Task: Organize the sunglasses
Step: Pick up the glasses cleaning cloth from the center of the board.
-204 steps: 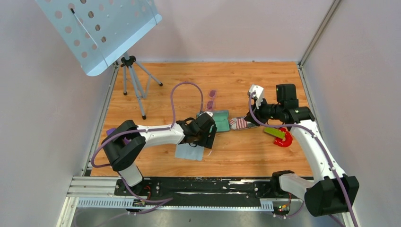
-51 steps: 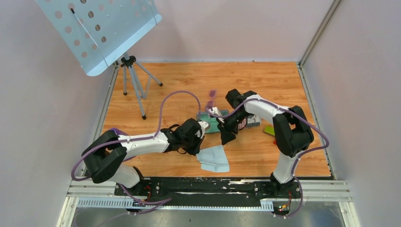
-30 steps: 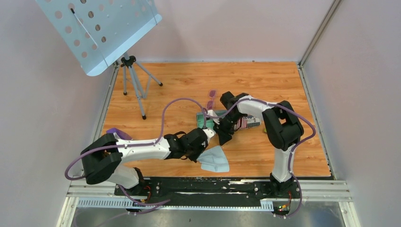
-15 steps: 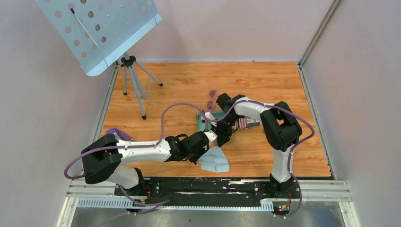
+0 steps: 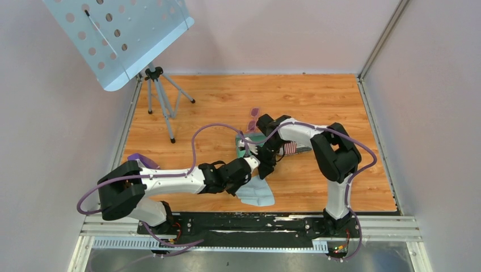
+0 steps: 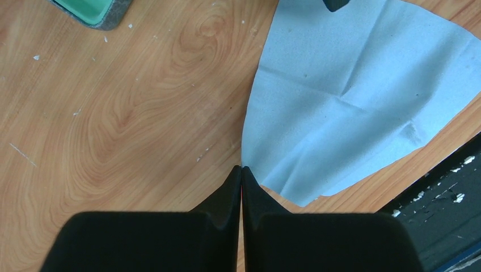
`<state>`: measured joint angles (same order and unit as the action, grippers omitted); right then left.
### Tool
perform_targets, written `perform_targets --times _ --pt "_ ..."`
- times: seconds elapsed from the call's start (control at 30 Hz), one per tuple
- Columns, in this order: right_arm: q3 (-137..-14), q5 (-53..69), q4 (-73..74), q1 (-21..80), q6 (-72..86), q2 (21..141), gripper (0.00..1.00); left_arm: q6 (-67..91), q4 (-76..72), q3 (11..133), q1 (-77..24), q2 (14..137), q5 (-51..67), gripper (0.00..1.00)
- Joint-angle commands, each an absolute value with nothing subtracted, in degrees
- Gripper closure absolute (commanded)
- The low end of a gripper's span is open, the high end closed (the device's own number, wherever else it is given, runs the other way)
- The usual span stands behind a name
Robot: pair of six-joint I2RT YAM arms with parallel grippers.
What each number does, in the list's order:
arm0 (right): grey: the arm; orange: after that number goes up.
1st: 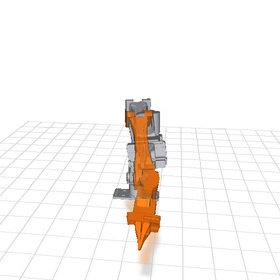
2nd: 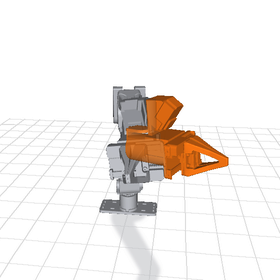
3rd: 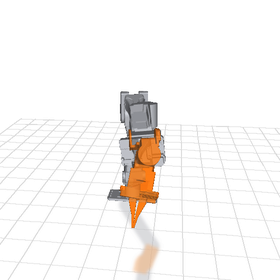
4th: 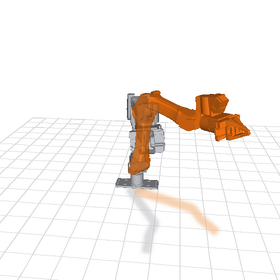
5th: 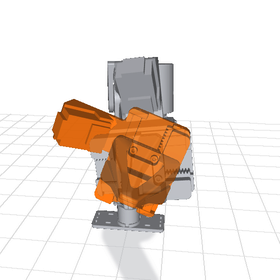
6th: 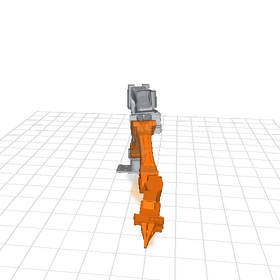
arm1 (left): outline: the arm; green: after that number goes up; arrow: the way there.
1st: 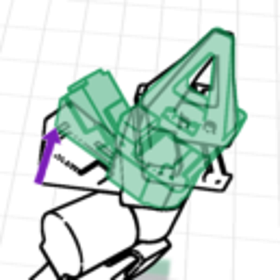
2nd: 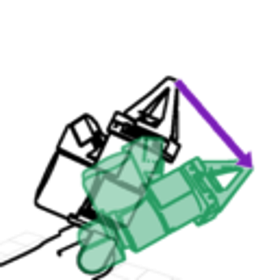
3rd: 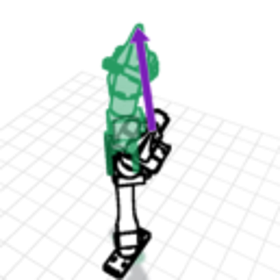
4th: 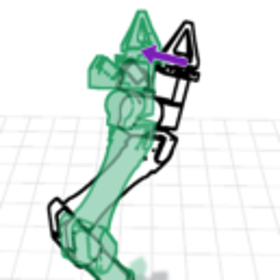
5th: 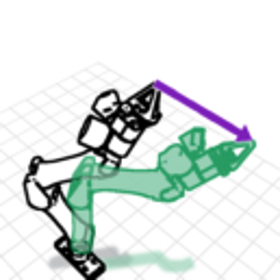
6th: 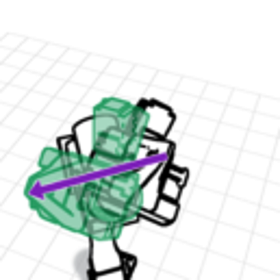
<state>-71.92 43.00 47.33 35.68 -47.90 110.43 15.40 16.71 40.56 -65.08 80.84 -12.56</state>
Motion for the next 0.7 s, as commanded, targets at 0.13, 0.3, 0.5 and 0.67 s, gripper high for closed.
perform_targets --times 0.13,0.3,0.5,0.67 --pt "-69.3 36.2 47.0 39.1 -47.2 111.5 0.62 13.0 14.5 43.0 -66.2 80.7 -14.7 1.00" --pt "-66.8 31.8 42.8 39.8 -45.7 109.4 0.63 12.9 14.4 42.9 -66.2 80.6 -14.5 1.00" --pt "-63.3 31.8 37.4 40.1 -45.5 103.9 0.62 12.8 14.3 43.1 -66.2 80.9 -14.4 1.00" --pt "-62.5 31.5 35.4 41.0 -44.9 102.5 0.62 12.8 14.7 43.6 -66.2 82.0 -14.5 1.00"
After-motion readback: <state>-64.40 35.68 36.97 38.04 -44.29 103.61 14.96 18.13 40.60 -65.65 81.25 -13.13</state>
